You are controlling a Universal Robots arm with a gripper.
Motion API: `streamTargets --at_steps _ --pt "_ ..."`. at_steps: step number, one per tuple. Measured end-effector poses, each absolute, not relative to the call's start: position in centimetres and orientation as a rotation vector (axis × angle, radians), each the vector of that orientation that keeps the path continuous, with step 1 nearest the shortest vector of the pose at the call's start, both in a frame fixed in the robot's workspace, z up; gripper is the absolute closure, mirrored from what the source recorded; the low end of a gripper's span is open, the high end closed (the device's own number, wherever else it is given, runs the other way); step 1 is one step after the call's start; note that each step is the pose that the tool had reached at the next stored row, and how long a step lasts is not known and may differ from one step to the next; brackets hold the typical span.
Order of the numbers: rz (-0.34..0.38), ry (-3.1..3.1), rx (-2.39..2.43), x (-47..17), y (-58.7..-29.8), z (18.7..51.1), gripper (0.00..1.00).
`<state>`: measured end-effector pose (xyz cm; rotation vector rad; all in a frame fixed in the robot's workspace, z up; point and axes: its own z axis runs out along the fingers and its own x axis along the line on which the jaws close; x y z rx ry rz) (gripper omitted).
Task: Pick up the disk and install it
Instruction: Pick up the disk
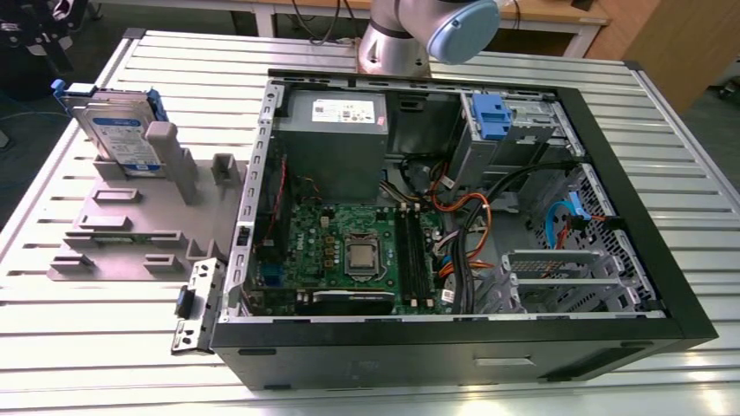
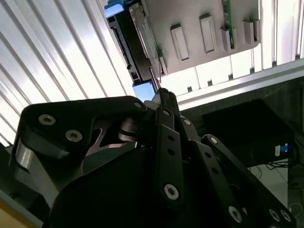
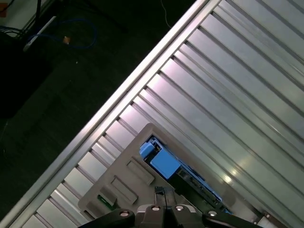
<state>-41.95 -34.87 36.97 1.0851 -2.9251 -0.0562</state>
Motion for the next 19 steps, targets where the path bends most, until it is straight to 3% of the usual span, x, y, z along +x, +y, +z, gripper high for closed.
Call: streamTargets --at_steps 19 --pt "-0.051 -2.799 1.375 -41.95 -34.68 36.54 0.89"
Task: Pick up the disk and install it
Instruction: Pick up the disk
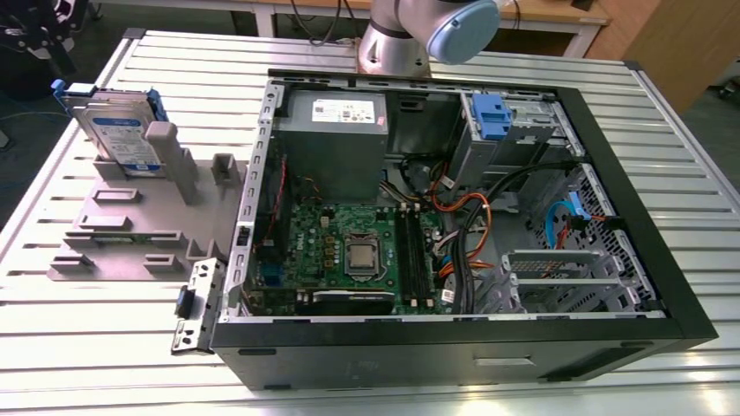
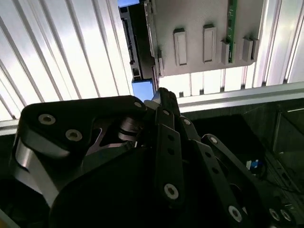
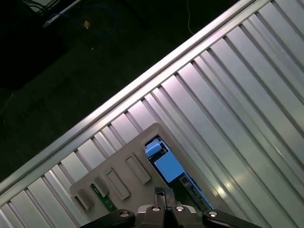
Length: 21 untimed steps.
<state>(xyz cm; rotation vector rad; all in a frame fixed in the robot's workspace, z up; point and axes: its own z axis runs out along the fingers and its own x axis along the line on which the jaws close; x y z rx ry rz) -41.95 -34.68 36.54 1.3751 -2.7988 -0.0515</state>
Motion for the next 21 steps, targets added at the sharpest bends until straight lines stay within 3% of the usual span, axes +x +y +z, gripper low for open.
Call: streamTargets --at_steps 21 --pt "-0.049 -2.701 1.554 -41.95 -34.69 36.47 0.89"
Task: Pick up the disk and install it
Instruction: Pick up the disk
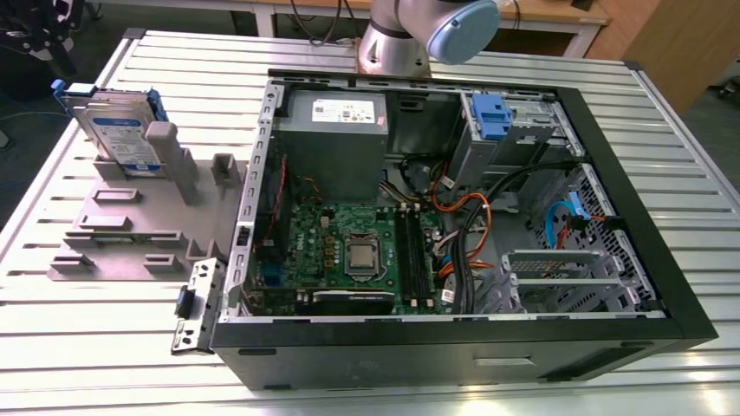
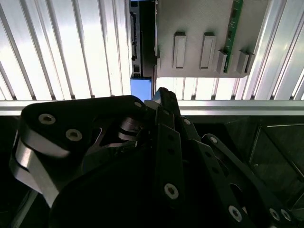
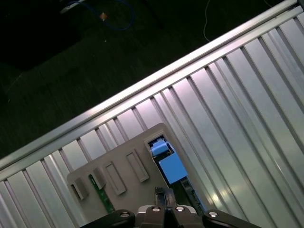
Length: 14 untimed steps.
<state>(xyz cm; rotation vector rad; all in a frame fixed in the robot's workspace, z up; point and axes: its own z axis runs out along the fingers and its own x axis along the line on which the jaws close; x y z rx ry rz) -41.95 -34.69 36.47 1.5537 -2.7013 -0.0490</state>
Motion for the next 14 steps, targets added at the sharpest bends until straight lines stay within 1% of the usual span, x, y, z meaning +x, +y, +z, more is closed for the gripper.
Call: streamTargets --at_steps 6,14 --pt "-0.049 -2.683 1.584 -41.95 -34.69 36.47 0.89" --pt "-0.046 -2.579 1.746 -41.95 -34.69 36.4 0.89"
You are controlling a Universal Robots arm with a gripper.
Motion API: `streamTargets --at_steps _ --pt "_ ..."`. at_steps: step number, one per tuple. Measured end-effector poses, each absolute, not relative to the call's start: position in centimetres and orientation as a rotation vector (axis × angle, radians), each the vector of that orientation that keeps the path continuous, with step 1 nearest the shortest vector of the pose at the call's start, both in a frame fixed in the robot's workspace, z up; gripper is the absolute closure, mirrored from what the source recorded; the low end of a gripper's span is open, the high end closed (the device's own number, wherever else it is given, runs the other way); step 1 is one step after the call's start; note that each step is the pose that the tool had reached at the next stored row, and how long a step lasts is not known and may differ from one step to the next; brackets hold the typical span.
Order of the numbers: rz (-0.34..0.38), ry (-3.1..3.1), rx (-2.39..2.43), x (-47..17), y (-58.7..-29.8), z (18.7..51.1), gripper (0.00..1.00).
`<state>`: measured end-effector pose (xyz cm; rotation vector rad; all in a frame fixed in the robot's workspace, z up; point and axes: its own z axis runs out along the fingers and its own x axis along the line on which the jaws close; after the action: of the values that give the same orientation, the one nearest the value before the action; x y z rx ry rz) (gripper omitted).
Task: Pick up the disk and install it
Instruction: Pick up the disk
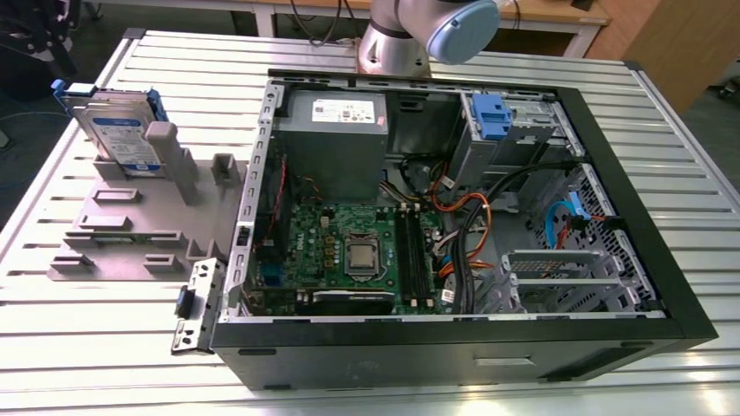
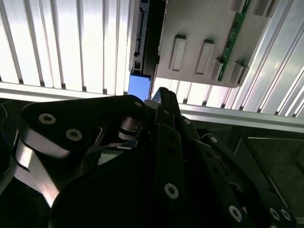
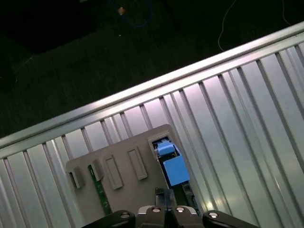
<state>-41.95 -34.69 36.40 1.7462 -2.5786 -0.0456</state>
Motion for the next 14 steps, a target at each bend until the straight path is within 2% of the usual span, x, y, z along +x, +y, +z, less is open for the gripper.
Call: streamTargets --at_steps 14 --pt "-0.022 -2.45 1.955 -42.07 -34.55 35.46 0.89"
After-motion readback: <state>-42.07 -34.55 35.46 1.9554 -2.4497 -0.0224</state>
